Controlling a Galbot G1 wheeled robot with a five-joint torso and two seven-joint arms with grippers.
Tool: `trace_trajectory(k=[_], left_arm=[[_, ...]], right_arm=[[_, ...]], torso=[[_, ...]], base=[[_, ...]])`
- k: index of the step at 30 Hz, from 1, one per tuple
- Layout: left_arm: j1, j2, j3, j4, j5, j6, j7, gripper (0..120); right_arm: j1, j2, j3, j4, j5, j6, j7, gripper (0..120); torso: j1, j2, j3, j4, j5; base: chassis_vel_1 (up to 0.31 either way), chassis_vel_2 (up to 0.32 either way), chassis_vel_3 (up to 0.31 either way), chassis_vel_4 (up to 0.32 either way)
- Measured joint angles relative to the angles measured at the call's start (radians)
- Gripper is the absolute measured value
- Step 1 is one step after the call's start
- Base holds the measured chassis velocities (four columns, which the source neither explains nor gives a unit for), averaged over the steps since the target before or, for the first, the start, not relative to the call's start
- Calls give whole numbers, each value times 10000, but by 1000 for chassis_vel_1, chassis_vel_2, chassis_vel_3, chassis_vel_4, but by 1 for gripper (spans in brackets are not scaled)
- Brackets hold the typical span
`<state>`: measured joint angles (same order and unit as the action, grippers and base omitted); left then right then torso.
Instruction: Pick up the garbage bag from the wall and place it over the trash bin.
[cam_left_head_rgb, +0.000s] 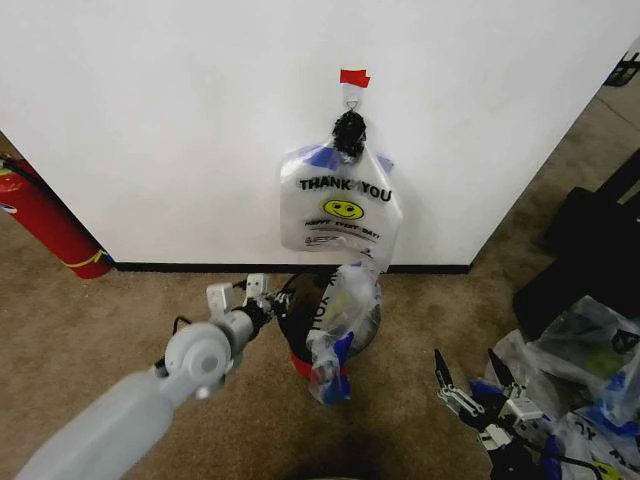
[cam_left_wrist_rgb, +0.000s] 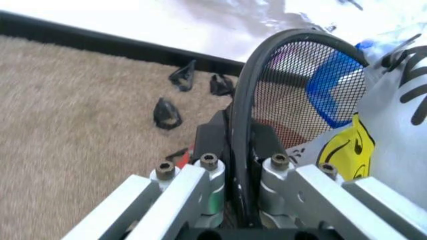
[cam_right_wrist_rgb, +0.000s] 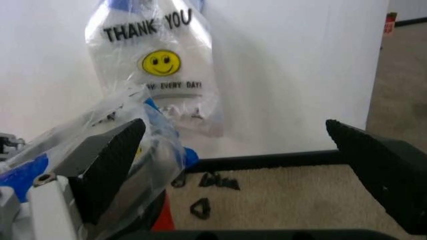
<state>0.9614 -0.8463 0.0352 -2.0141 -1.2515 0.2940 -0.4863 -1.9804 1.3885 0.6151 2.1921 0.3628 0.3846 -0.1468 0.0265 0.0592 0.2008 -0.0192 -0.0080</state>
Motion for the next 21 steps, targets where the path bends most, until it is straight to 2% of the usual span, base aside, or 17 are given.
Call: trace_trajectory(k=[2, 6, 12, 21], left_arm=[[171, -50, -34, -52, 146, -145, -85, 3], [869, -242, -65, -122, 1319, -922, -367, 3], [1429, -474, 32, 81, 2081, -1553, -525, 3], [1753, -773, 198, 305, 2242, -1487, -886, 3]], right_arm=[[18, -6, -29, -7, -28, -21, 13, 100], [99, -35, -125, -36, -155, -110, 58, 100], [142, -28, -194, -175, -440, -123, 126, 100], [121, -10, -314, -154, -554, -122, 215, 100]], torso=[[0, 0, 0, -1, 1], [0, 0, 0, 1, 0], [0, 0, 0, 0, 1], [0, 1, -1, 2, 2]], base=[[0, 0, 0, 0], [0, 0, 0, 0], [0, 0, 0, 0], [0, 0, 0, 0]])
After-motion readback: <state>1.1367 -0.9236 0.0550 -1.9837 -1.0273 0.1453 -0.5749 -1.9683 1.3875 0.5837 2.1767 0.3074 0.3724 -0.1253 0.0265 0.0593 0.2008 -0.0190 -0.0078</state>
